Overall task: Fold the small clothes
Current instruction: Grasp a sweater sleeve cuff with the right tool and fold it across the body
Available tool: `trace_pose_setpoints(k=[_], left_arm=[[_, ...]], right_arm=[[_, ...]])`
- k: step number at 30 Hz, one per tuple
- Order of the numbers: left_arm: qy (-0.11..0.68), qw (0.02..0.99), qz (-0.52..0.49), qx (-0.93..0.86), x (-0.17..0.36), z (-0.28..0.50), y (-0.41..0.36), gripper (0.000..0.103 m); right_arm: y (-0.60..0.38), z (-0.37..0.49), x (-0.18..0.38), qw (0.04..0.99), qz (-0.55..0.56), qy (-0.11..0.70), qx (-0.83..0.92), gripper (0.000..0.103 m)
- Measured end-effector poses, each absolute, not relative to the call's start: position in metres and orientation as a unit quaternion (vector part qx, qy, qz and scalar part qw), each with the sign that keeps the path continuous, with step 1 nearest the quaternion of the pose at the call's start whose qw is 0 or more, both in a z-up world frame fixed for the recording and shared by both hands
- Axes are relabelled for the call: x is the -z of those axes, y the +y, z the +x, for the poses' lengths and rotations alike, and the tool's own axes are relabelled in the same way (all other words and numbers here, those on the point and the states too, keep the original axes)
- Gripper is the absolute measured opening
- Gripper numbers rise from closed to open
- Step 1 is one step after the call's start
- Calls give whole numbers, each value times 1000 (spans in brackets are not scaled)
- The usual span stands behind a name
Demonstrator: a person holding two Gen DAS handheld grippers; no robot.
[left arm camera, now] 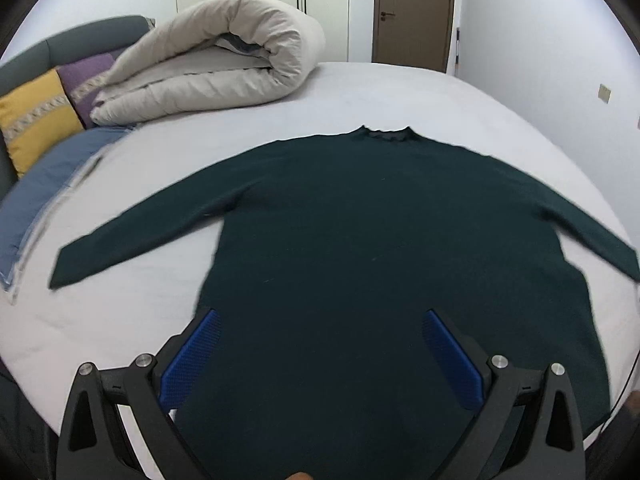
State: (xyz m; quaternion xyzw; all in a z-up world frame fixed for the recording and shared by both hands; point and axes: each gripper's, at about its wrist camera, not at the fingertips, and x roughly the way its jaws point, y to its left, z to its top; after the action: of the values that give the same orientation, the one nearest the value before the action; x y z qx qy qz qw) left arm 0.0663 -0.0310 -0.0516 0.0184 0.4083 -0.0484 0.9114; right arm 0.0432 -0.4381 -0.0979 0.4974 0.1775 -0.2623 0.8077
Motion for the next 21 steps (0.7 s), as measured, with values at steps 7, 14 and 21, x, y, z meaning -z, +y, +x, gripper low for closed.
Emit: trace_pose_setpoints(k=[7,14,21], left_arm=[[432,898,-33,73,59,88,-41,103],[451,888,-78,51,73,109,-18,103],[456,873,-140,99,77,138,-2,101]], right_arm=[[-578,28,82,827,476,193,226,54],[-693,11,53,838,442,234,216,8],[-692,51,-15,889,350,262,132,8]])
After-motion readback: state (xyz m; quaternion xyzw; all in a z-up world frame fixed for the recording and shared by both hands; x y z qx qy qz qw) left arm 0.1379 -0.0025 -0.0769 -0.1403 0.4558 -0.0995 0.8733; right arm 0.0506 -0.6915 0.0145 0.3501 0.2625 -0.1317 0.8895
